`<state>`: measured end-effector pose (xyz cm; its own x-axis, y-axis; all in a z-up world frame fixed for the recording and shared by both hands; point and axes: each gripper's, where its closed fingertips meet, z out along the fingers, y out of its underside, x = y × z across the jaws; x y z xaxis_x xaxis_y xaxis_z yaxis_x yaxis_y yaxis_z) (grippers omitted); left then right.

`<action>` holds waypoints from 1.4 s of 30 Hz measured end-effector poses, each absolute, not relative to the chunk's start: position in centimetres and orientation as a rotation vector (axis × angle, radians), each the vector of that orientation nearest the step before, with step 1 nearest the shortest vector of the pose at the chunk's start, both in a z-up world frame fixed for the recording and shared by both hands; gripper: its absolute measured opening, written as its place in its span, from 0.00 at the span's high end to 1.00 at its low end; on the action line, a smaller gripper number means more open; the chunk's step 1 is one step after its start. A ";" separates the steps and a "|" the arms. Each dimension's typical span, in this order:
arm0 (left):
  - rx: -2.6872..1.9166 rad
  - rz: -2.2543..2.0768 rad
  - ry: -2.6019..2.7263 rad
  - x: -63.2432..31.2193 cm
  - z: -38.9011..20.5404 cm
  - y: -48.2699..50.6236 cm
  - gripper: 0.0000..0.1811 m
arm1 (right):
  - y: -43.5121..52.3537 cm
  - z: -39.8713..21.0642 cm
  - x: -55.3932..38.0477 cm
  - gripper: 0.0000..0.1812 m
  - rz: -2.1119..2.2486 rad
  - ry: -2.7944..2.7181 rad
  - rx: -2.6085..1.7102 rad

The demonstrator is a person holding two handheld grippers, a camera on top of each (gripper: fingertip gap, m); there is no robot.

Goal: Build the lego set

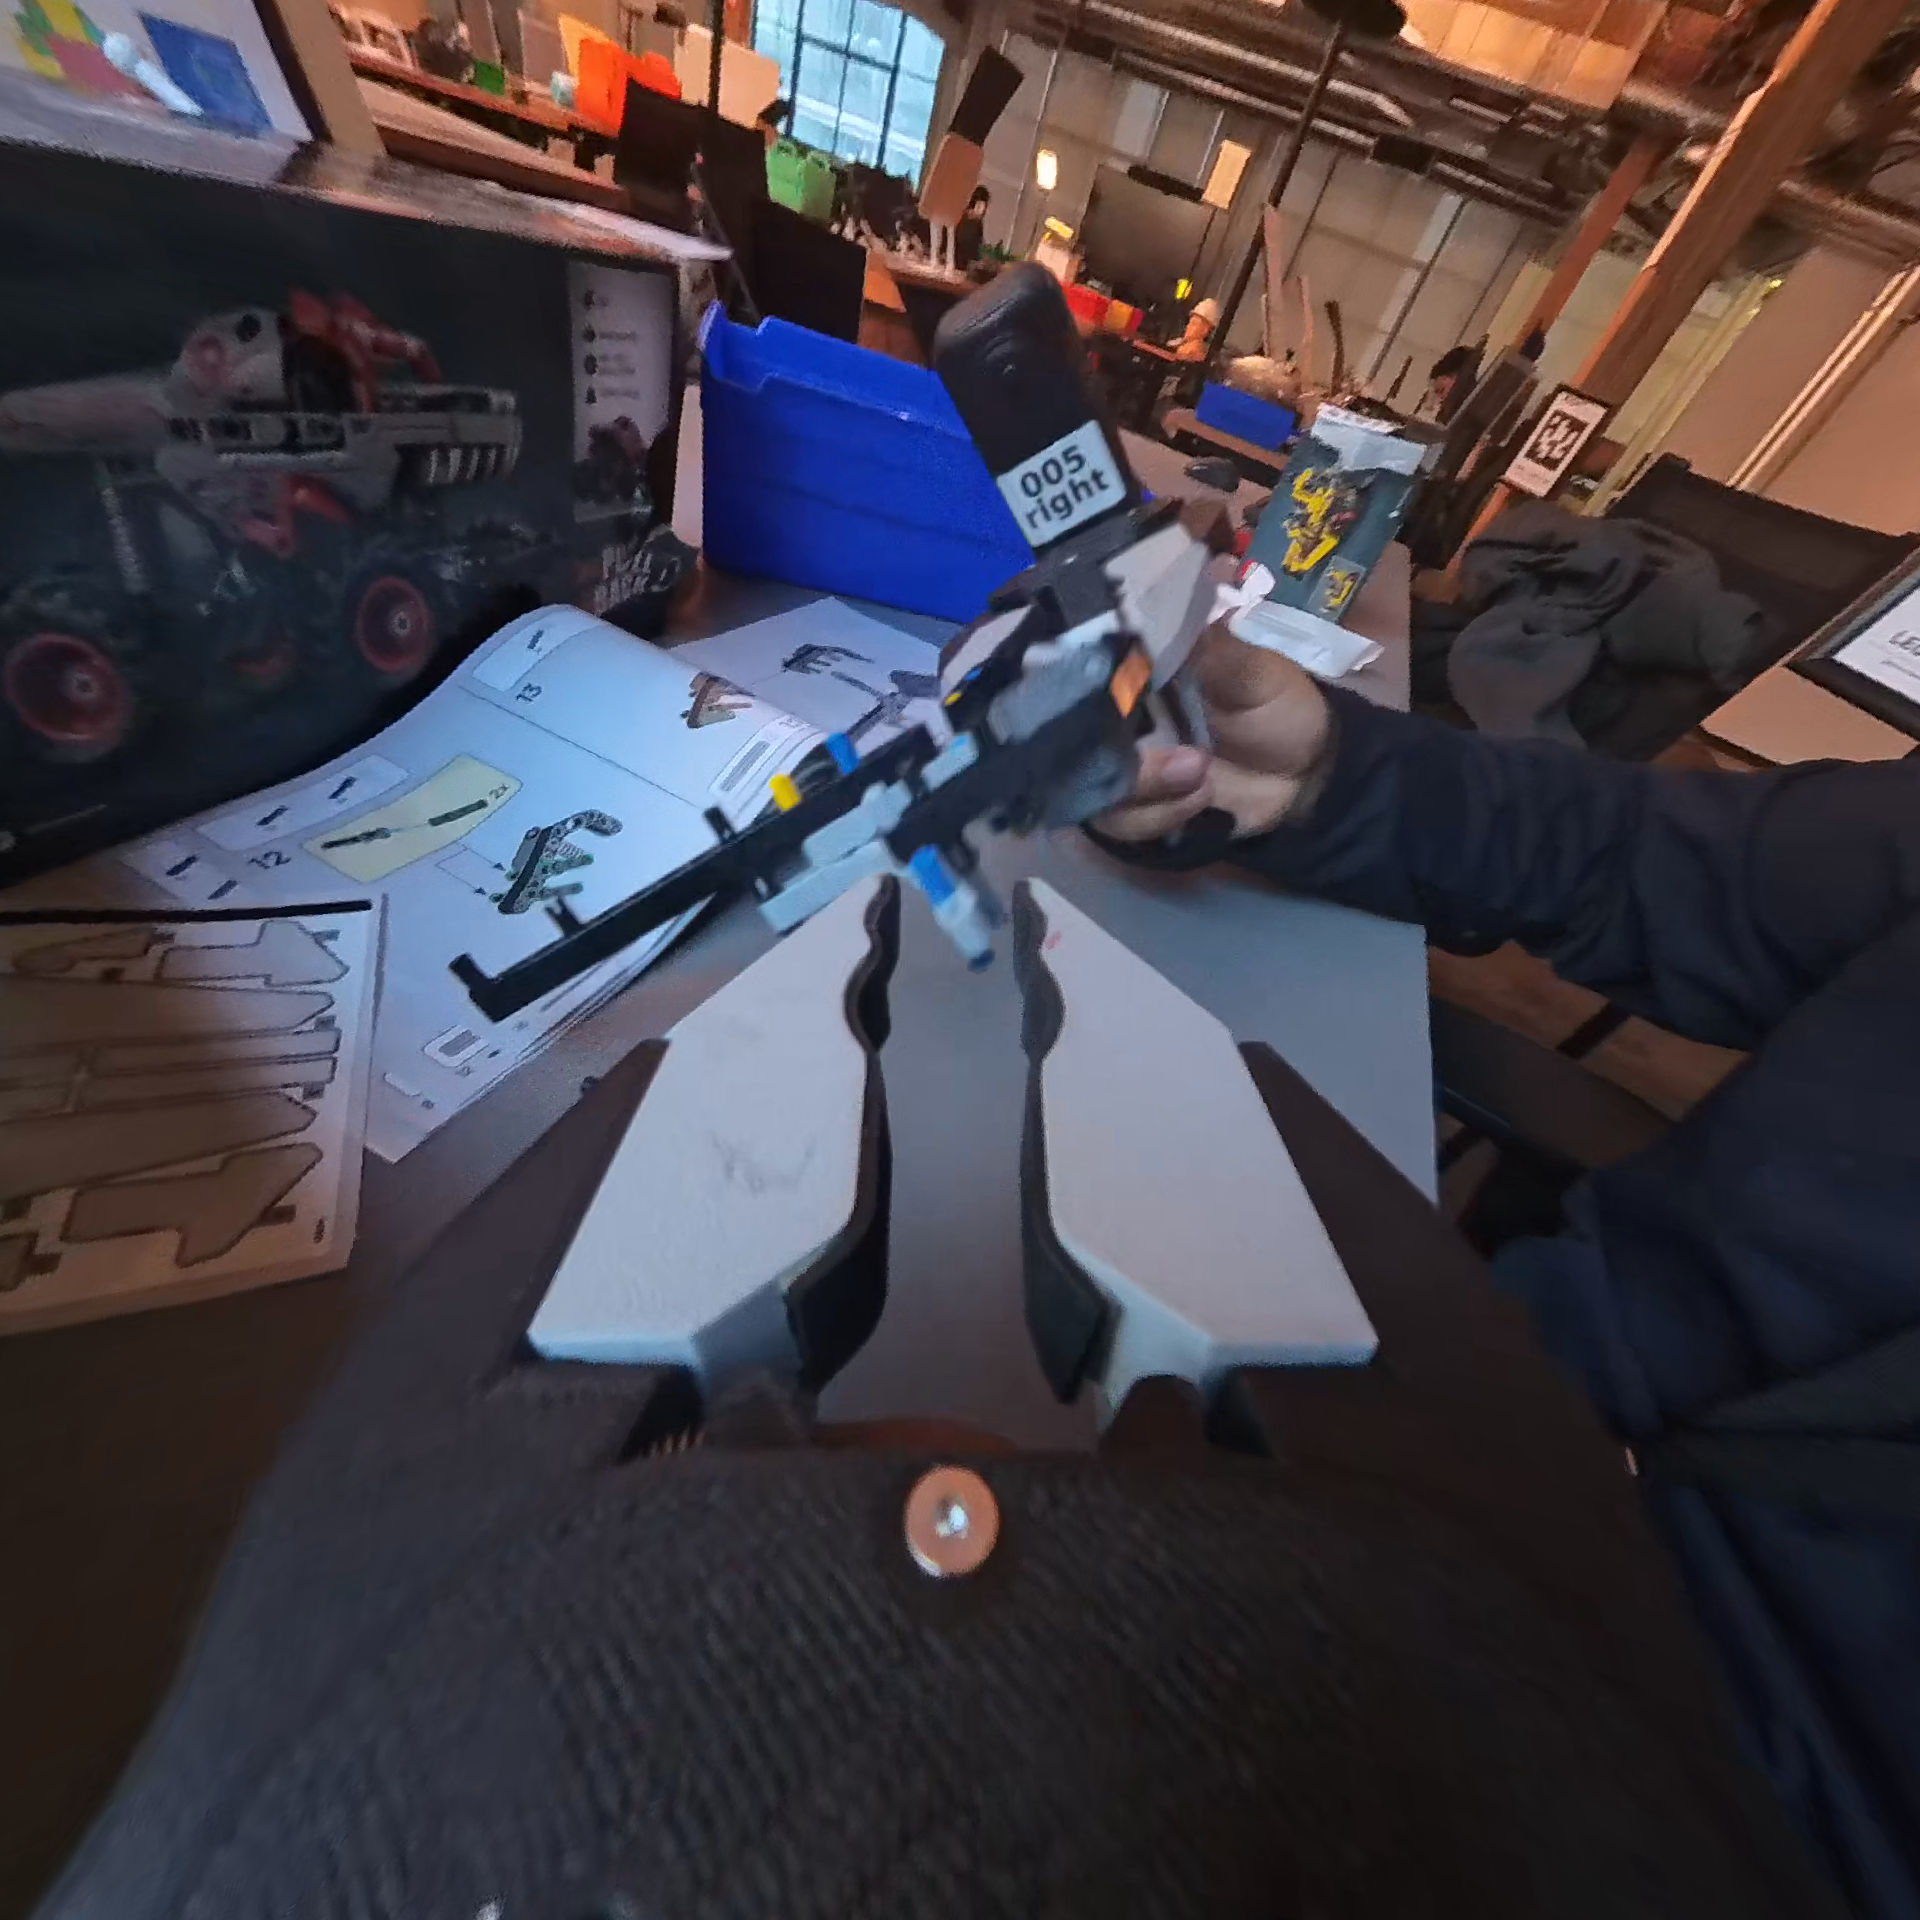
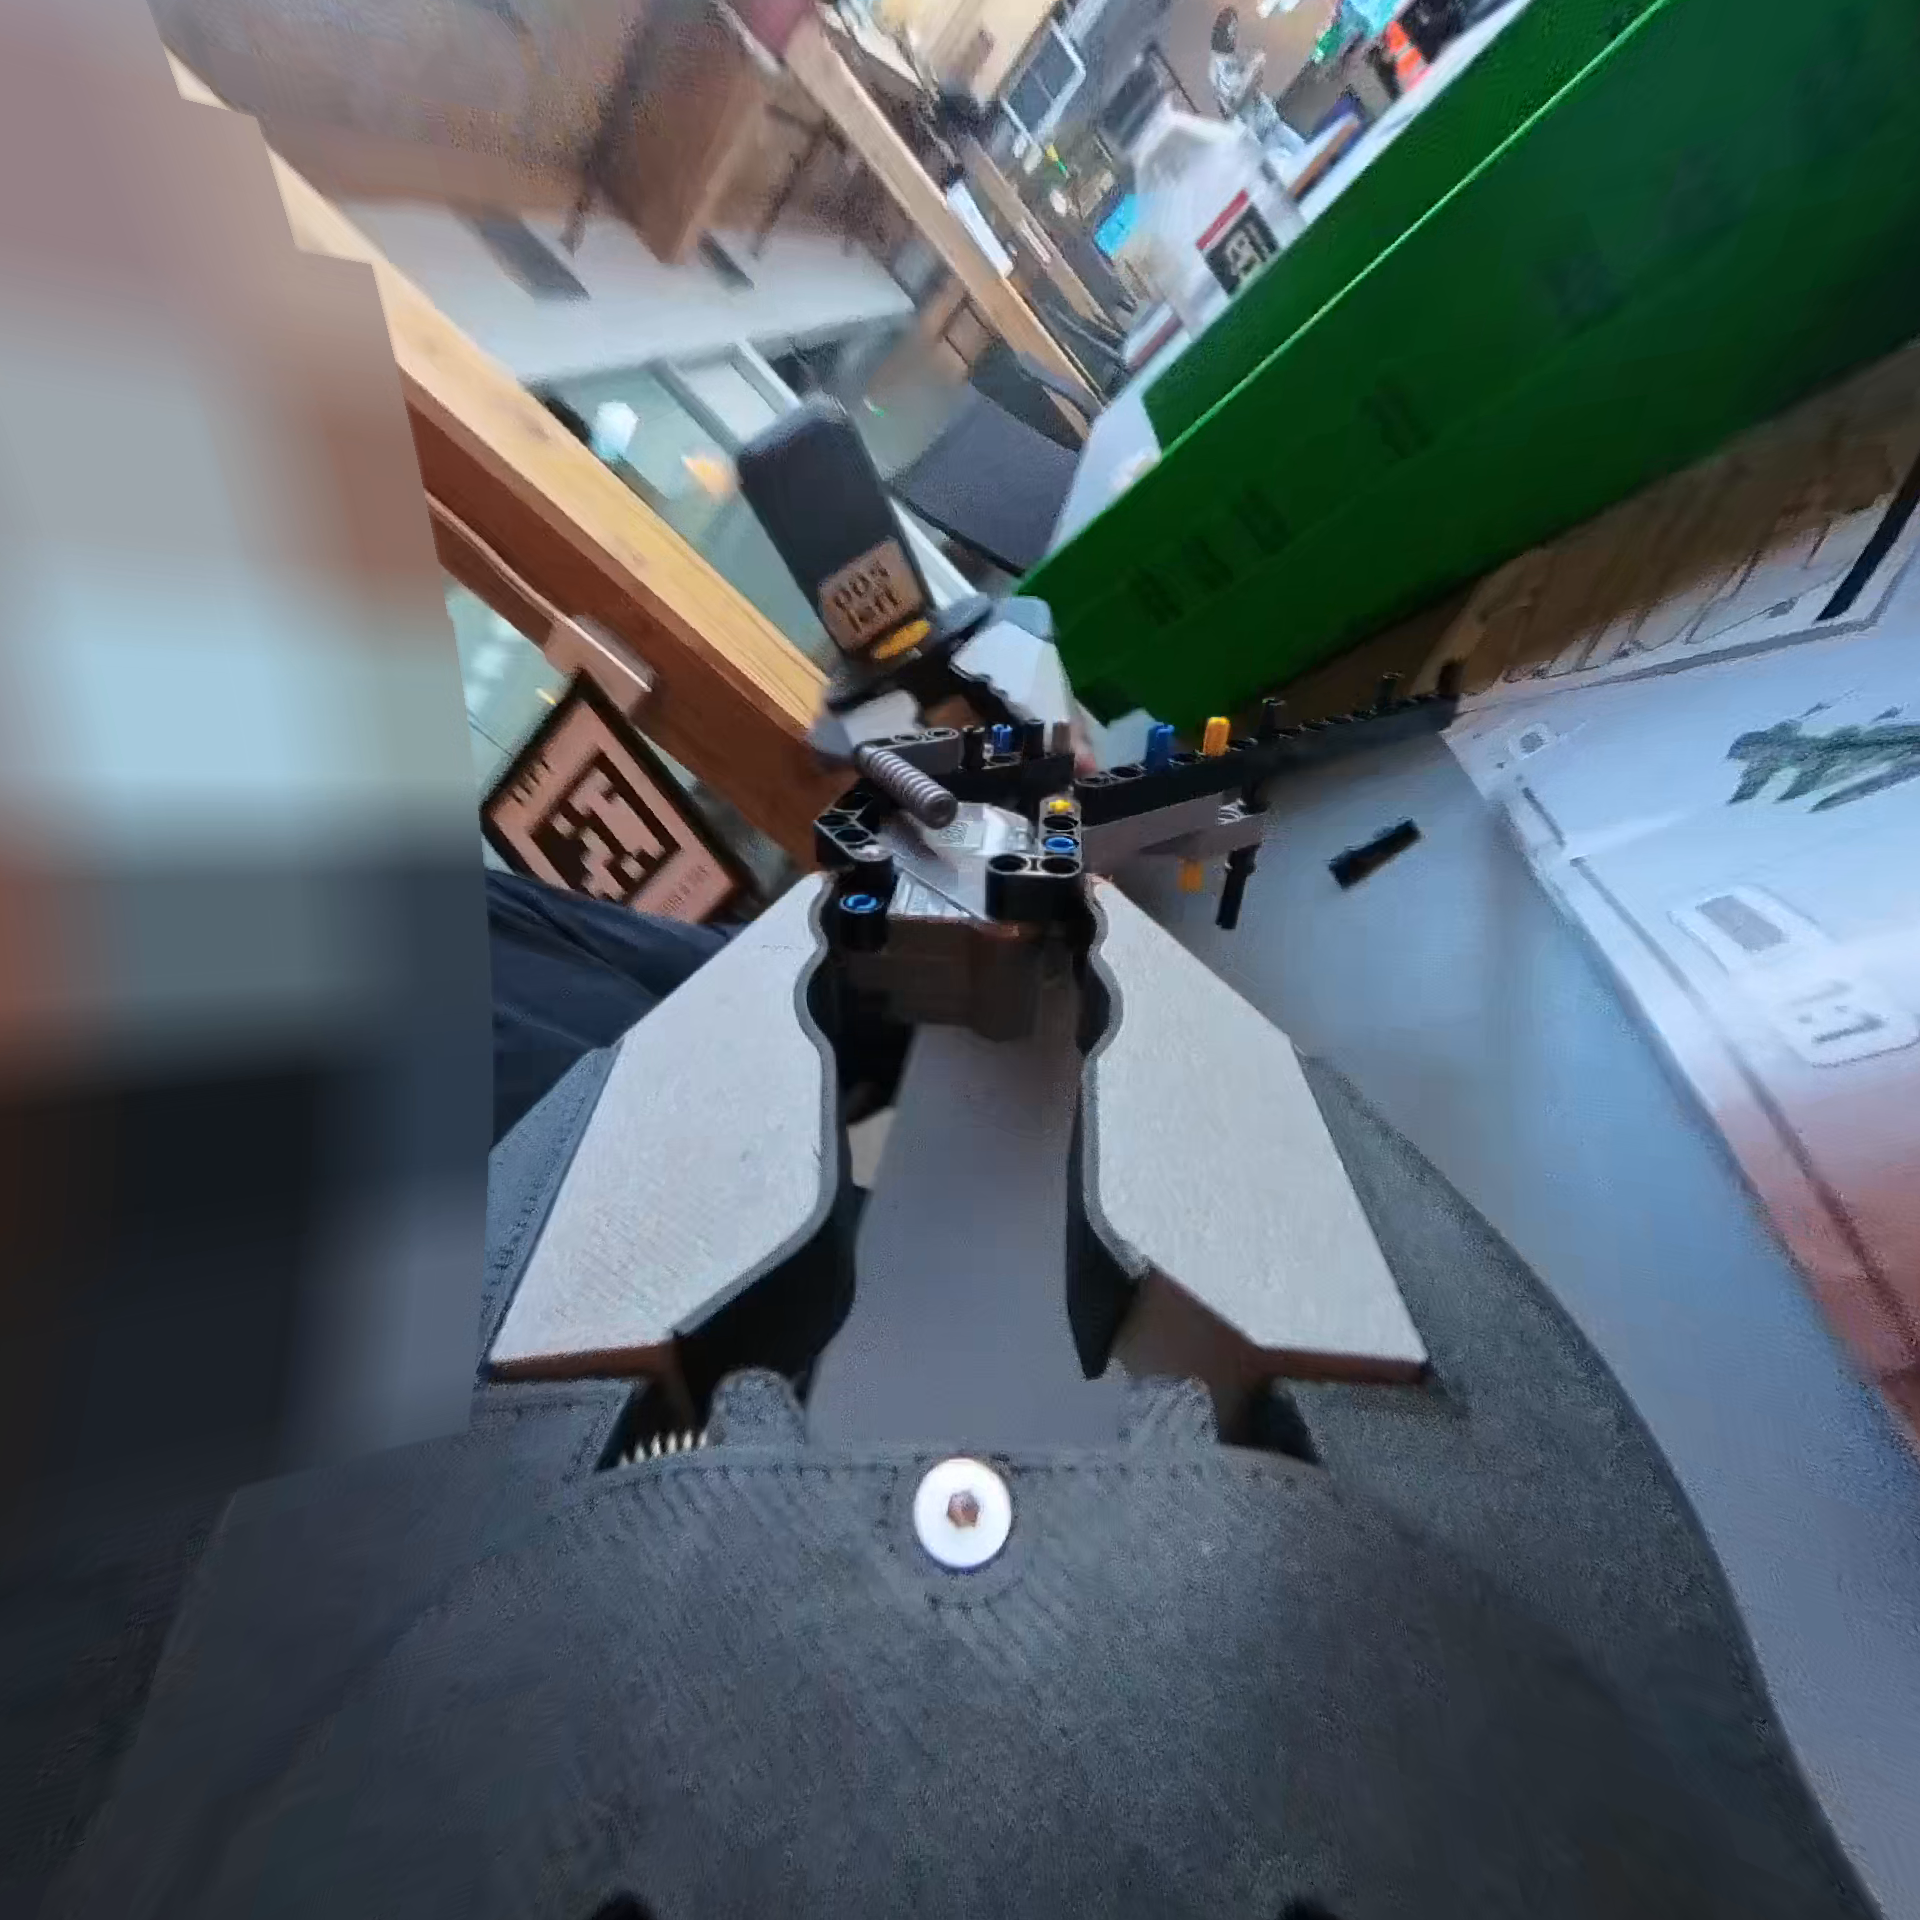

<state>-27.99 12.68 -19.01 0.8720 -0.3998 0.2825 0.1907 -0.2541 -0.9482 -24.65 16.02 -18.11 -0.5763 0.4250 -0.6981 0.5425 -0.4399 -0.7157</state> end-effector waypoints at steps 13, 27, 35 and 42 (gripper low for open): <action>-1.788 -0.541 0.203 -27.5 -19.8 12.4 0.83 | 15.4 -17.9 -23.9 0.77 -2.259 2.239 1.245; -1.919 -0.089 0.327 -28.4 -22.1 13.5 0.97 | 16.9 -19.8 -23.8 0.70 -2.019 2.450 1.381; -2.042 0.121 0.409 -27.3 -24.3 12.4 0.97 | 12.4 -21.4 -25.0 0.80 -1.728 2.534 1.589; -2.158 0.160 0.416 -25.2 -26.0 10.9 0.96 | 10.2 -25.1 -24.5 0.76 -1.231 2.910 1.544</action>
<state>-25.24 10.87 -26.04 0.9349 -0.2361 -0.2651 -0.3528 -0.5348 -0.7678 -24.49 10.20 -25.15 -0.5583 0.8296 0.0064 0.5732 0.3913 -0.7199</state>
